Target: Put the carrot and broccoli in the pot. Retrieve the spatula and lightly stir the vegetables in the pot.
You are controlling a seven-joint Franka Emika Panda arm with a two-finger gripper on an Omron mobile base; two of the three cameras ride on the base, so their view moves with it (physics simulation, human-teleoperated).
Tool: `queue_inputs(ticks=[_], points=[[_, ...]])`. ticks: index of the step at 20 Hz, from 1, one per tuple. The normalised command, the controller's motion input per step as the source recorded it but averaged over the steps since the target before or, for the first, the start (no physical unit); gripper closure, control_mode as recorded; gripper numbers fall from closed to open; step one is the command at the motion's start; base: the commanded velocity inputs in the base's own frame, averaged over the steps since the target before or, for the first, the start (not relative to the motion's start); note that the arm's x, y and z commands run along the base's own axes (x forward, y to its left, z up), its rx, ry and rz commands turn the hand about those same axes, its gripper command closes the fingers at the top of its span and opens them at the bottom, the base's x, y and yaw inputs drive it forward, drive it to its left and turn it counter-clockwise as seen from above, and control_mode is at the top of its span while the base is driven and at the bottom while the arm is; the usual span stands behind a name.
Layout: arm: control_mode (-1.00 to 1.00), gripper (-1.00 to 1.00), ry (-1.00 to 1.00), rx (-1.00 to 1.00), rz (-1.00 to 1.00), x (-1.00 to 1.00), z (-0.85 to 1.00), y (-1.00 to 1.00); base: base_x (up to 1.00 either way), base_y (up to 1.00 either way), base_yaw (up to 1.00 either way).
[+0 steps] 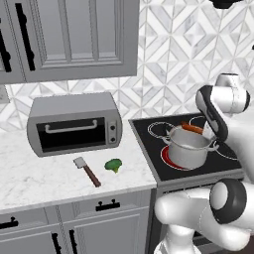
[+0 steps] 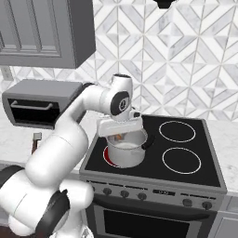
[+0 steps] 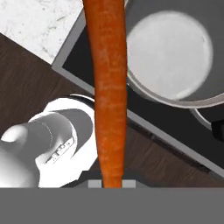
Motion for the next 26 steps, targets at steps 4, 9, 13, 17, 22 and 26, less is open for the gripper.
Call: queue_inputs(ticks=[4, 9, 13, 17, 22, 26], points=[[-1.0, 1.0, 0.12, 0.0, 0.0, 0.3, -0.45, -0.45, 0.0, 0.0, 0.0], [-1.0, 1.0, 0.21, -0.03, 0.01, 0.25, -0.29, -0.37, 0.0, 0.0, 0.0], [-1.0, 1.0, 0.32, -0.01, 0.0, 0.56, 0.0, 0.0, 0.0, 0.0, 0.0], [-1.0, 1.0, 0.27, 0.0, 0.0, 0.37, 0.0, 0.0, 0.0, 0.0, 0.0], [-1.0, 1.0, 0.14, 0.0, 0.0, 0.28, -0.12, 0.0, 0.0, 0.0, 0.0], [-1.0, 1.0, 0.0, 0.0, 0.0, 0.13, -0.33, 0.0, 0.0, 0.0, 0.0]])
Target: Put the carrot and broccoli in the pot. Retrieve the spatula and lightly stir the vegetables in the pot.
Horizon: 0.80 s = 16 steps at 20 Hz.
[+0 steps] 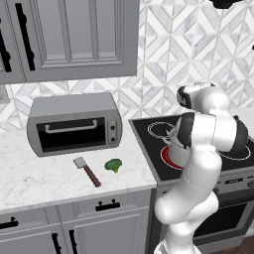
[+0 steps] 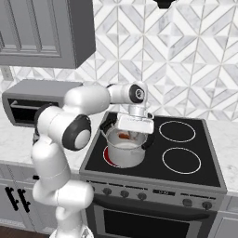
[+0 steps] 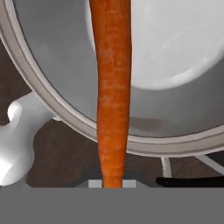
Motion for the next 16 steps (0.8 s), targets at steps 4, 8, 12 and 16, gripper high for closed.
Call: queue_inputs(ticks=[4, 8, 12, 16], points=[[-1.0, 1.0, 0.0, 0.0, 0.0, 0.01, -0.4, 0.0, 0.0, 0.0, 0.0], [-1.0, 1.0, 0.0, 0.0, 0.0, 0.07, -0.25, 0.0, 0.0, 0.0, 0.0], [-1.0, 1.0, 0.0, 0.0, 0.0, 0.11, -0.11, 0.0, 0.0, 0.0, 0.0], [-1.0, -1.0, 0.0, 0.0, 0.0, 0.06, 0.0, 0.2, 0.0, 0.0, 0.0]])
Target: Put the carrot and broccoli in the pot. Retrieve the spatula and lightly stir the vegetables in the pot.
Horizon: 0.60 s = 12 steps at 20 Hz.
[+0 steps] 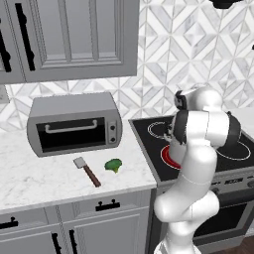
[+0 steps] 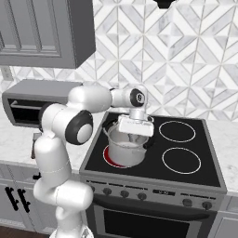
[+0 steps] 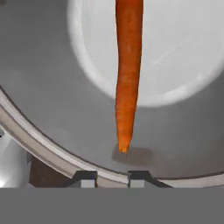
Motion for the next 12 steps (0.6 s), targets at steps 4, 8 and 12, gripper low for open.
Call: queue_inputs(ticks=[4, 8, 12], points=[[-1.0, -1.0, 0.0, 0.0, 0.03, -0.04, 0.02, 0.2, 0.0, 0.0, 0.0], [-1.0, -1.0, -0.01, 0.0, 0.01, -0.36, 0.51, 0.14, 0.0, 0.0, 0.0], [-1.0, -1.0, -0.07, 0.0, 0.0, -0.51, 0.94, 0.41, 0.0, 0.0, 0.0]])
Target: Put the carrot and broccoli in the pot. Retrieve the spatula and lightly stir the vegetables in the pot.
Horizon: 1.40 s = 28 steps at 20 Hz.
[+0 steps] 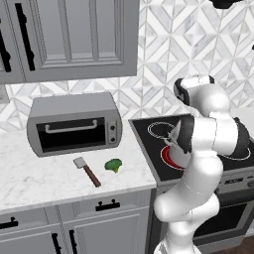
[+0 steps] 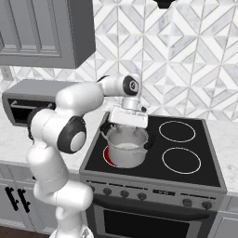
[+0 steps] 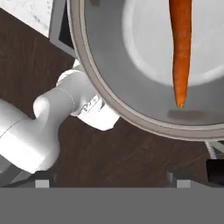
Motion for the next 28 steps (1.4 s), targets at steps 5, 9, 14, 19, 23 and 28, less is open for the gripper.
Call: queue_inputs(ticks=[5, 9, 14, 19, 23, 28], points=[[-1.0, -1.0, -0.07, 0.01, 0.0, -0.28, 0.2, 0.27, 0.0, 0.0, 0.0], [-1.0, -1.0, -0.26, 0.0, 0.0, -0.14, 0.0, 0.75, 0.0, 0.0, 0.0], [-1.0, -1.0, -0.58, 0.03, -0.01, -0.42, -0.01, 1.0, 0.0, 0.0, 0.0], [-1.0, -1.0, -0.28, -0.02, -0.13, -0.03, -0.64, 1.0, 0.0, 0.0, 0.0], [-1.0, -1.0, 0.07, -0.08, -0.24, 0.36, -0.51, 1.0, 0.0, 0.0, 0.0], [-1.0, -1.0, 0.24, -0.07, -0.22, 0.68, -0.1, 1.0, 0.0, 0.0, 0.0]])
